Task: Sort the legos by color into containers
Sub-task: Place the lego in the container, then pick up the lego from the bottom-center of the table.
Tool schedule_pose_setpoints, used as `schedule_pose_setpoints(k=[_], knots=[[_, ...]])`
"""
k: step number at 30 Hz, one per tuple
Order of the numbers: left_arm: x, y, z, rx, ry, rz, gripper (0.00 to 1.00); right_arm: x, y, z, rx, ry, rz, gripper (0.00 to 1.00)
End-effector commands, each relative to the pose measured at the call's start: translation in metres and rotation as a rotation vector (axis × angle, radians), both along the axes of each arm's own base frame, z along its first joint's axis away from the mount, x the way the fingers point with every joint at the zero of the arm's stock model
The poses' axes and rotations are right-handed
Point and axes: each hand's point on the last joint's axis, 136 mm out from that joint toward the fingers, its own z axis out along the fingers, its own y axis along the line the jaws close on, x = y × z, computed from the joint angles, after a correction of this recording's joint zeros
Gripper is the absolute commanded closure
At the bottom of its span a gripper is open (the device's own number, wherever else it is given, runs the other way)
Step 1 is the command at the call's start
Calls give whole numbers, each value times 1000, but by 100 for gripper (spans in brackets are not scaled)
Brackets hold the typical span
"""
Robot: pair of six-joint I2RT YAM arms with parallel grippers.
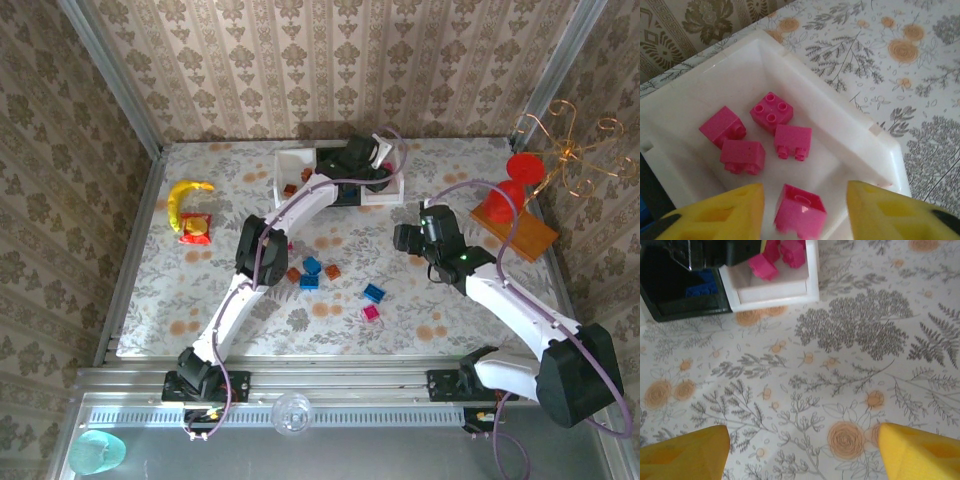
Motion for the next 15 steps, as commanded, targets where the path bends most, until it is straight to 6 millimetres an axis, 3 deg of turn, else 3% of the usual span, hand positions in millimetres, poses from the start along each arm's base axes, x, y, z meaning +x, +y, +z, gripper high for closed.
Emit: schedule_pose_setpoints(k=[1, 5, 9, 12, 15], knots=[[1, 10, 42, -3, -51, 1, 47, -25, 9, -25, 18, 122, 39, 21], [-16, 22, 68, -6, -39, -6, 42, -47, 26, -39, 37, 198, 103, 21], [-50, 50, 89, -34, 3, 4, 38, -76, 49, -59, 69, 312, 197, 22], [-84, 78, 93, -94, 29, 17, 34, -96, 70, -72, 52, 359, 305, 25], [-115, 109, 85, -149, 62, 45, 31, -103, 79, -83, 1, 381, 353, 29]])
